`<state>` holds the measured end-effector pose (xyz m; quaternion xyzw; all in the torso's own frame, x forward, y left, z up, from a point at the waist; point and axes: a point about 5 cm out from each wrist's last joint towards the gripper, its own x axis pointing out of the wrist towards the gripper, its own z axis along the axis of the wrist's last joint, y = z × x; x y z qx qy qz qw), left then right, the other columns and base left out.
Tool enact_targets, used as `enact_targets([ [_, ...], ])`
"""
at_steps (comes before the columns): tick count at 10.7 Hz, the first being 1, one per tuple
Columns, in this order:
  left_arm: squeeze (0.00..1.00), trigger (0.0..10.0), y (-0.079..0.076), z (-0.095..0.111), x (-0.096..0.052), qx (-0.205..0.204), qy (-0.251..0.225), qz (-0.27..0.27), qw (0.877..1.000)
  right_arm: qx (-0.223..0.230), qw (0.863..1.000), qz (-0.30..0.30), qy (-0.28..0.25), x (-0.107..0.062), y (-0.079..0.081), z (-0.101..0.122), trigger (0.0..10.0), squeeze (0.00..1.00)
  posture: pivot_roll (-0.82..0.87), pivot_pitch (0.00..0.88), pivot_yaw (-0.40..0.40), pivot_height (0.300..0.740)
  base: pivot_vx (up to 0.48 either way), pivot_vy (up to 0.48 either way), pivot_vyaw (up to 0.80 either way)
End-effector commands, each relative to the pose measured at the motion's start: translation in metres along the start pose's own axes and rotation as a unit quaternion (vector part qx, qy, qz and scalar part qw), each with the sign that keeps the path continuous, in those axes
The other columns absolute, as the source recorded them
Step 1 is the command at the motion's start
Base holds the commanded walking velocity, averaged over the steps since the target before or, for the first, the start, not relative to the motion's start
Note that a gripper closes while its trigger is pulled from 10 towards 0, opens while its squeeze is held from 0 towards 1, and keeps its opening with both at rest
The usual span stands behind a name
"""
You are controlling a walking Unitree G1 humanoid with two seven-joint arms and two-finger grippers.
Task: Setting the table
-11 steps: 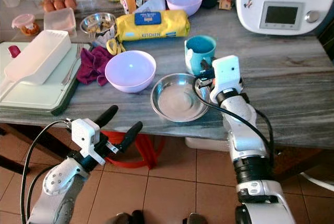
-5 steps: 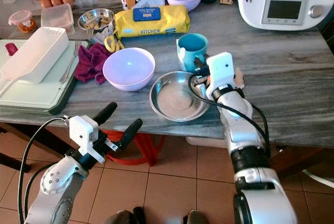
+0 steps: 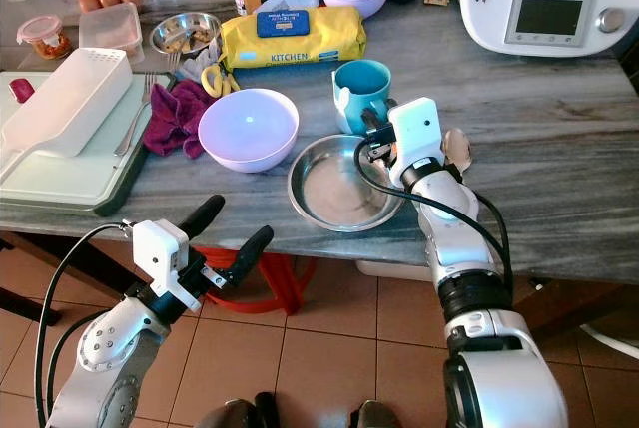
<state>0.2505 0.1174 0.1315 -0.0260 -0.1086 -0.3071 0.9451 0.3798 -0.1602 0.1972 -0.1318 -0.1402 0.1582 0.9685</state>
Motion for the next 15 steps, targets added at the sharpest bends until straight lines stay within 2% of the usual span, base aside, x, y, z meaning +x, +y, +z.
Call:
enact_targets([
  [1,0.00,10.0,0.000,-0.001,0.001,-0.003,0.000,0.002,1.000,-0.010,1.000,-0.002,-0.017,0.004,-0.002,0.007,10.0,1.00,-0.05,0.198,0.075,0.740,0.000,0.000,0.00],
  [5,0.00,10.0,0.002,-0.004,0.007,-0.003,-0.003,0.005,1.000,-0.037,0.997,-0.027,-0.064,0.003,-0.009,0.027,10.0,1.00,-0.06,0.183,0.072,0.740,0.000,0.000,0.00],
  [7,0.00,10.0,0.002,-0.005,0.008,-0.003,-0.005,0.006,1.000,-0.035,0.994,-0.046,-0.091,0.001,-0.012,0.039,10.0,1.00,-0.06,0.173,0.072,0.740,0.000,0.000,0.00],
  [8,0.00,10.0,0.004,-0.005,0.009,-0.001,-0.009,0.009,1.000,-0.017,0.992,-0.056,-0.111,-0.003,-0.009,0.048,10.0,1.00,-0.06,0.163,0.068,0.740,0.000,0.000,0.00],
  [10,0.00,10.0,0.010,-0.004,0.011,0.003,-0.017,0.027,0.999,0.008,0.992,-0.042,-0.121,-0.017,0.013,0.049,10.0,1.00,-0.07,0.135,0.064,0.740,0.000,0.000,0.00],
  [11,0.00,10.0,0.014,-0.002,0.014,0.004,-0.025,0.044,0.999,0.026,0.993,-0.037,-0.110,-0.028,0.029,0.040,10.0,1.00,-0.07,0.122,0.063,0.740,0.000,0.000,0.00],
  [13,0.00,10.0,0.019,0.001,0.020,0.006,-0.037,0.061,0.997,0.044,0.994,-0.049,-0.082,-0.041,0.042,0.028,10.0,1.00,-0.06,0.109,0.064,0.740,0.000,0.000,0.00],
  [15,0.00,10.0,0.027,0.004,0.021,0.017,-0.049,0.089,0.995,0.041,0.995,-0.069,-0.058,-0.056,0.052,0.021,10.0,1.00,-0.06,0.099,0.065,0.740,0.000,0.000,0.00],
])
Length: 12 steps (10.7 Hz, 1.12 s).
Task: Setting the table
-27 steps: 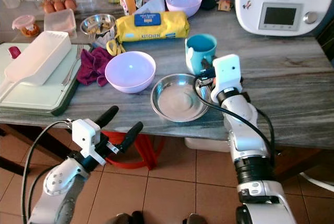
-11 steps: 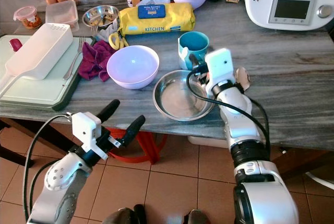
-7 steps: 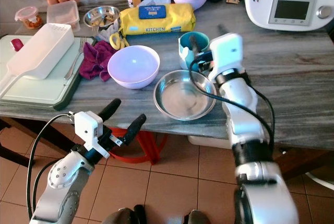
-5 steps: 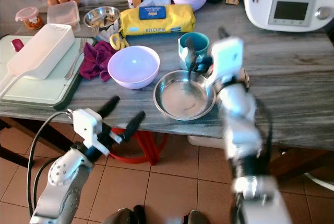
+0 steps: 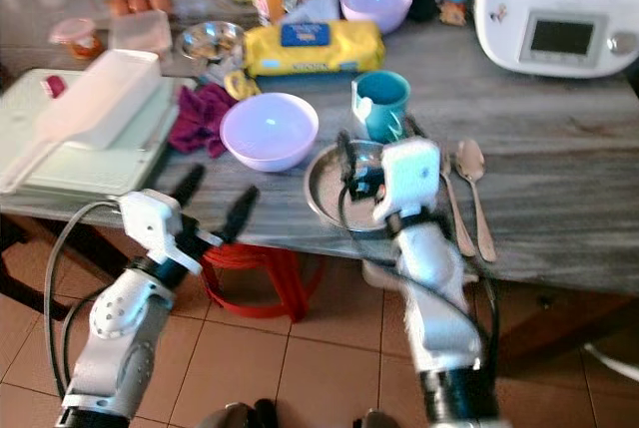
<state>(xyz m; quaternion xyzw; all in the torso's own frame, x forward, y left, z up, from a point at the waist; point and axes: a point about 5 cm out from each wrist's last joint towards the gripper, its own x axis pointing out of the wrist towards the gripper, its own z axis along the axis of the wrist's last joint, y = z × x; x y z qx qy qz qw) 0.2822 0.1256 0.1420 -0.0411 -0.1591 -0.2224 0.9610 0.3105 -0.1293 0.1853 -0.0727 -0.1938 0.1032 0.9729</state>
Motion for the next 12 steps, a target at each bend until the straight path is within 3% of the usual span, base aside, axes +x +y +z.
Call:
enact_targets([
  [1,0.00,10.0,0.002,-0.001,0.000,0.008,0.001,0.005,1.000,-0.010,1.000,0.006,-0.010,0.000,0.004,0.005,10.0,1.00,-0.07,0.093,0.063,0.740,0.000,0.000,0.00],
  [3,0.00,10.0,0.005,-0.001,0.004,0.021,-0.004,0.033,0.999,-0.027,0.999,0.015,-0.017,0.004,0.006,0.010,10.0,1.00,-0.07,0.088,0.054,0.740,0.000,0.000,0.69],
  [6,0.00,10.0,0.020,-0.006,0.002,0.059,0.016,0.115,0.991,-0.035,0.999,0.031,-0.015,0.005,0.012,0.009,10.0,1.00,-0.07,0.084,0.044,0.740,0.000,0.000,0.80],
  [8,0.00,10.0,0.032,-0.012,-0.002,0.086,0.033,0.177,0.980,-0.044,0.997,0.057,-0.024,0.005,0.023,0.011,10.0,1.00,-0.06,0.078,0.033,0.740,0.000,0.000,0.80],
  [10,0.00,10.0,0.032,-0.011,0.000,0.090,0.028,0.194,0.976,-0.051,0.996,0.067,-0.029,0.005,0.026,0.011,10.0,1.00,-0.07,0.072,0.028,0.740,0.000,0.000,0.80],
  [12,0.00,10.0,0.042,-0.024,-0.008,0.113,0.063,0.232,0.964,-0.056,0.995,0.078,-0.022,0.003,0.028,0.005,10.0,1.00,-0.07,0.068,0.028,0.740,0.000,0.000,0.80],
])
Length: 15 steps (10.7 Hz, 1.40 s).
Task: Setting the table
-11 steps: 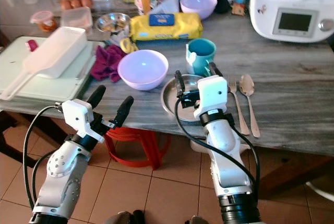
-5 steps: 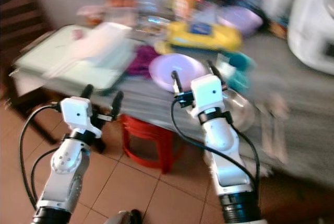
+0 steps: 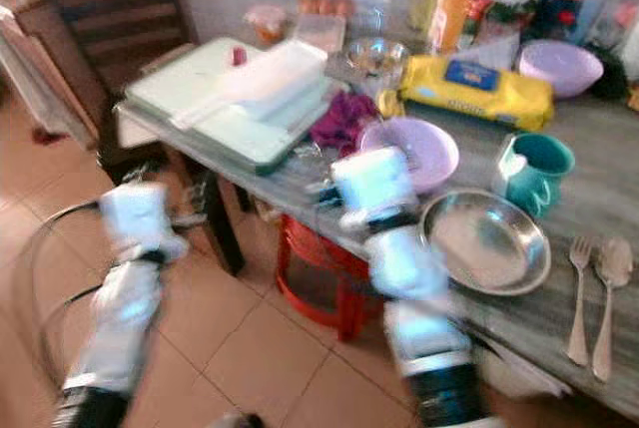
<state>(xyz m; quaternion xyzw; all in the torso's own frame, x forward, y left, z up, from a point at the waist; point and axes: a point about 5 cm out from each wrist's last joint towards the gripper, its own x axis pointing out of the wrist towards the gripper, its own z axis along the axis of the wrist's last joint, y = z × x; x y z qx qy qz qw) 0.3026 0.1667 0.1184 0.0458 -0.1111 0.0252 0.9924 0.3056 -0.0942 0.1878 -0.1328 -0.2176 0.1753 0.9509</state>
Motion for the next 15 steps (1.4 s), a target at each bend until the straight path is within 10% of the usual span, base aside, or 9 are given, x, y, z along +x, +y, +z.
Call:
enact_targets([
  [1,0.00,10.0,0.000,-0.006,-0.004,0.006,0.009,0.010,1.000,-0.008,1.000,-0.002,0.007,-0.003,-0.004,-0.005,10.0,1.00,-0.07,0.062,0.028,0.740,0.000,0.000,0.80],
  [11,0.00,10.0,0.041,-0.064,-0.037,0.125,0.112,0.108,0.980,0.077,0.991,0.028,0.102,-0.016,0.021,-0.051,10.0,1.00,-0.03,0.059,0.020,0.740,0.000,0.000,0.80],
  [15,0.00,10.0,0.032,-0.107,-0.067,0.127,0.225,0.052,0.965,0.149,0.954,-0.053,0.253,-0.047,0.017,-0.113,10.0,1.00,-0.03,0.057,0.022,0.740,0.000,0.000,0.80],
])
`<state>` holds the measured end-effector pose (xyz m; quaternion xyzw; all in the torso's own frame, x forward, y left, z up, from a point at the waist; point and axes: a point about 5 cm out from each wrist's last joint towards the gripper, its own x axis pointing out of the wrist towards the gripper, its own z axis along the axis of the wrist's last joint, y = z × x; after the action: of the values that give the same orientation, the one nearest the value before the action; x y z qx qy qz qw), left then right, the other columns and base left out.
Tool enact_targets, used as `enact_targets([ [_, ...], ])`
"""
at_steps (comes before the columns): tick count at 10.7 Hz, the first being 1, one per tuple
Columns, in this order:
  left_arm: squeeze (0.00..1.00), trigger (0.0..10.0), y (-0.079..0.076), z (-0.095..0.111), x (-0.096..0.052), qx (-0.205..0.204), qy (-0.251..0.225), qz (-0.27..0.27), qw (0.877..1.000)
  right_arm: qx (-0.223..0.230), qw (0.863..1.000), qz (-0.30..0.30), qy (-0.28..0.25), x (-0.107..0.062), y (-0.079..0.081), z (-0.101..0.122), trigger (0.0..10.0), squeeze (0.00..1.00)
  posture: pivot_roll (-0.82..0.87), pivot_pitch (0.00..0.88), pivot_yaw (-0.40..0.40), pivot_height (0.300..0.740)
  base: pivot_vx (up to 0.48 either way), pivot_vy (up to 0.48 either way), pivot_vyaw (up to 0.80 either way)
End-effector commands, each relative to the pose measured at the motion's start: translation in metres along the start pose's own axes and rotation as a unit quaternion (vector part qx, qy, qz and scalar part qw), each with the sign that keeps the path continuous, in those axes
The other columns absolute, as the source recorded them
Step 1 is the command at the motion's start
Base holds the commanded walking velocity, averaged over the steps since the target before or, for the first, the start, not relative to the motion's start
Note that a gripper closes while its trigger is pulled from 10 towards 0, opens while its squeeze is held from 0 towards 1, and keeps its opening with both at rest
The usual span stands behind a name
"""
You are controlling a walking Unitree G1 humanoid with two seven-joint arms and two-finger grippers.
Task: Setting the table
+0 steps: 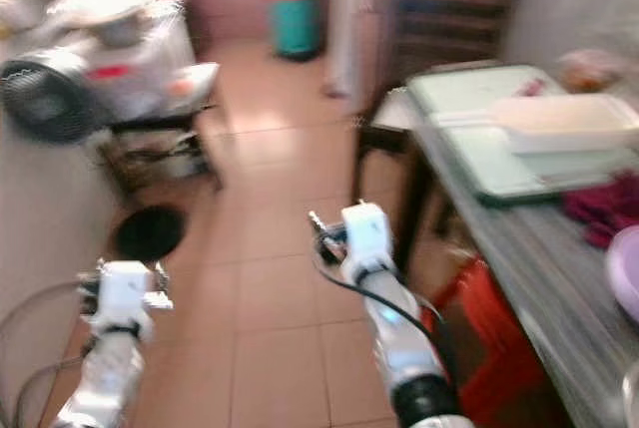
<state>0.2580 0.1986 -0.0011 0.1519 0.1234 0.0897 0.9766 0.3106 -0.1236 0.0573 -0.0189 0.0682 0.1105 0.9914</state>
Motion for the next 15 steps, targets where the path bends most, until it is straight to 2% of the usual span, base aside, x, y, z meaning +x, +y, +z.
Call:
enact_targets([
  [1,0.00,10.0,0.001,-0.010,-0.002,0.007,0.024,-0.018,1.000,0.024,0.999,-0.010,0.021,0.002,0.001,-0.008,10.0,1.00,-0.02,0.055,0.023,0.740,0.000,0.000,0.80],
  [2,0.00,10.0,-0.008,-0.022,-0.006,0.006,0.061,-0.058,0.996,0.026,0.998,-0.029,0.056,-0.001,-0.003,-0.024,10.0,1.00,-0.03,0.049,0.023,0.740,0.000,0.000,0.80],
  [3,0.00,10.0,-0.025,-0.038,-0.017,0.006,0.114,-0.131,0.985,0.041,0.989,-0.061,0.129,-0.011,-0.012,-0.052,10.0,1.00,-0.03,0.047,0.025,0.740,0.000,0.000,0.80],
  [4,0.00,10.0,-0.033,-0.045,-0.023,0.018,0.139,-0.169,0.976,0.034,0.981,-0.068,0.180,-0.020,-0.016,-0.070,10.0,1.00,-0.03,0.043,0.026,0.740,0.000,0.000,0.56],
  [5,0.00,10.0,-0.036,-0.048,-0.026,0.025,0.149,-0.184,0.971,0.035,0.976,-0.065,0.207,-0.027,-0.016,-0.081,10.0,0.64,-0.03,0.041,0.028,0.740,0.000,0.000,0.00],
  [6,0.00,10.0,-0.036,-0.058,-0.032,0.040,0.180,-0.189,0.964,0.012,0.964,-0.069,0.258,-0.042,-0.020,-0.099,10.0,0.00,-0.03,0.034,0.027,0.740,0.000,0.000,0.00],
  [7,0.00,10.0,-0.037,-0.073,-0.044,0.059,0.220,-0.209,0.951,0.013,0.947,-0.087,0.308,-0.058,-0.024,-0.117,10.0,0.00,-0.01,0.015,0.016,0.740,0.000,0.000,0.00],
  [9,0.00,10.0,-0.039,-0.092,-0.063,0.087,0.268,-0.237,0.930,-0.004,0.930,-0.076,0.360,-0.077,-0.023,-0.134,10.0,0.00,-0.02,0.000,0.003,0.740,0.000,0.000,0.00],
  [10,0.00,10.0,-0.038,-0.095,-0.066,0.094,0.275,-0.241,0.926,-0.012,0.924,-0.071,0.375,-0.084,-0.023,-0.140,10.0,0.00,-0.01,0.000,-0.005,0.740,0.000,0.000,0.00],
  [11,0.00,10.0,-0.034,-0.097,-0.067,0.104,0.277,-0.244,0.923,-0.022,0.921,-0.091,0.378,-0.089,-0.027,-0.142,10.0,0.00,-0.01,0.000,0.025,0.740,0.000,0.000,0.00],
  [12,0.00,10.0,-0.030,-0.099,-0.069,0.123,0.279,-0.256,0.917,-0.004,0.921,-0.100,0.376,-0.091,-0.027,-0.144,10.0,0.00,-0.02,0.000,0.053,0.740,0.000,0.000,0.00],
  [13,0.00,10.0,-0.028,-0.102,-0.071,0.142,0.282,-0.268,0.910,0.027,0.912,-0.132,0.388,-0.097,-0.030,-0.148,10.0,0.00,-0.02,0.000,0.068,0.740,0.000,0.000,0.00],
  [14,0.00,10.0,-0.026,-0.103,-0.071,0.156,0.283,-0.275,0.905,0.015,0.917,-0.111,0.383,-0.098,-0.030,-0.148,10.0,0.00,-0.03,0.000,0.086,0.740,0.000,0.000,0.00],
  [15,0.00,10.0,-0.028,-0.101,-0.069,0.167,0.278,-0.286,0.902,0.016,0.916,-0.115,0.384,-0.098,-0.030,-0.148,10.0,0.00,-0.07,0.000,0.131,0.740,0.000,0.000,0.00],
])
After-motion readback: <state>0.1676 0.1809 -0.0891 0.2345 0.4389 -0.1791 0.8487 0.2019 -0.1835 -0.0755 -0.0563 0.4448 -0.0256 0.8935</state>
